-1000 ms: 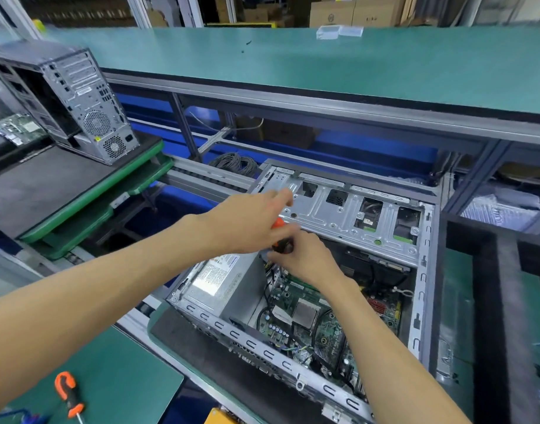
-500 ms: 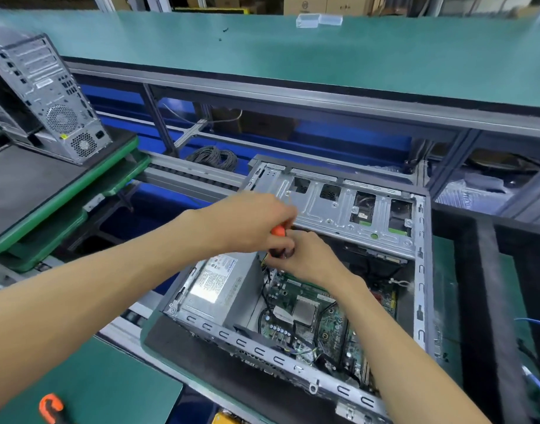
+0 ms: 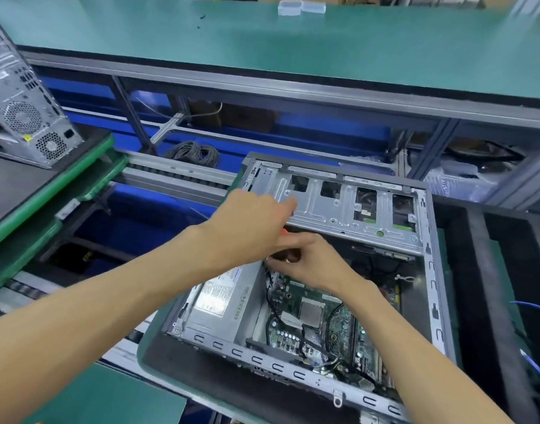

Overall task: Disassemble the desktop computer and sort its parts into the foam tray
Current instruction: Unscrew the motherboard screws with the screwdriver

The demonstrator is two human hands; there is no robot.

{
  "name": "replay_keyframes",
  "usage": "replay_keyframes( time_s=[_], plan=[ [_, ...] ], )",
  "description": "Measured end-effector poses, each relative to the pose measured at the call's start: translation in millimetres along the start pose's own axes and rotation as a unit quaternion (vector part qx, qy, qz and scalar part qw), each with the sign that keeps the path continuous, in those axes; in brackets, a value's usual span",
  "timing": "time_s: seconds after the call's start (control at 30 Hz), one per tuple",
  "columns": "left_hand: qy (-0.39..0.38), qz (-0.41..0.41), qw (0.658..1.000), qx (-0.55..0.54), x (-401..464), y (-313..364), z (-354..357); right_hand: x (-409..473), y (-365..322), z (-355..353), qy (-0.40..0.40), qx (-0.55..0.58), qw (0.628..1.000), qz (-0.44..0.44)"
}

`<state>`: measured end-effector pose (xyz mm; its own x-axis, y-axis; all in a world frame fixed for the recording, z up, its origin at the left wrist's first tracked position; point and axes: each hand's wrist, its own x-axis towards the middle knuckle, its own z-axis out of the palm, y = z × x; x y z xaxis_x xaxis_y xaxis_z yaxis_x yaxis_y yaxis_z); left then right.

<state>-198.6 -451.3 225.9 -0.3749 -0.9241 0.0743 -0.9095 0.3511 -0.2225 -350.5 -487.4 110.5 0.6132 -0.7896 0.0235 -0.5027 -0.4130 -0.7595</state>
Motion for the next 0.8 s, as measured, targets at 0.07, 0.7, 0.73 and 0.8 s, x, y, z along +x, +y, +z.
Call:
replay_keyframes(
  time_s=[0.07,0.7,0.73,0.8],
  plan=[
    [0.008,0.063,0.991,-0.121,-6.6,-8.5,-0.1,-0.5,-2.1,-2.6,0.004,-0.004,1.000,0.006],
    [0.037,-0.294,0.799,-0.523,-24.3,-2.7,17.1,-20.9,-18.5,-42.2,0.122,0.072,0.988,0.056],
    [0.026,-0.308,0.774,-0.552,-23.8,0.4,21.4,-24.7,-19.9,-49.6,0.147,0.085,0.984,0.056],
    [0.002,-0.319,0.726,-0.609,-21.1,9.3,28.8,-30.3,-21.4,-61.3,0.190,0.124,0.972,0.055]
  ],
)
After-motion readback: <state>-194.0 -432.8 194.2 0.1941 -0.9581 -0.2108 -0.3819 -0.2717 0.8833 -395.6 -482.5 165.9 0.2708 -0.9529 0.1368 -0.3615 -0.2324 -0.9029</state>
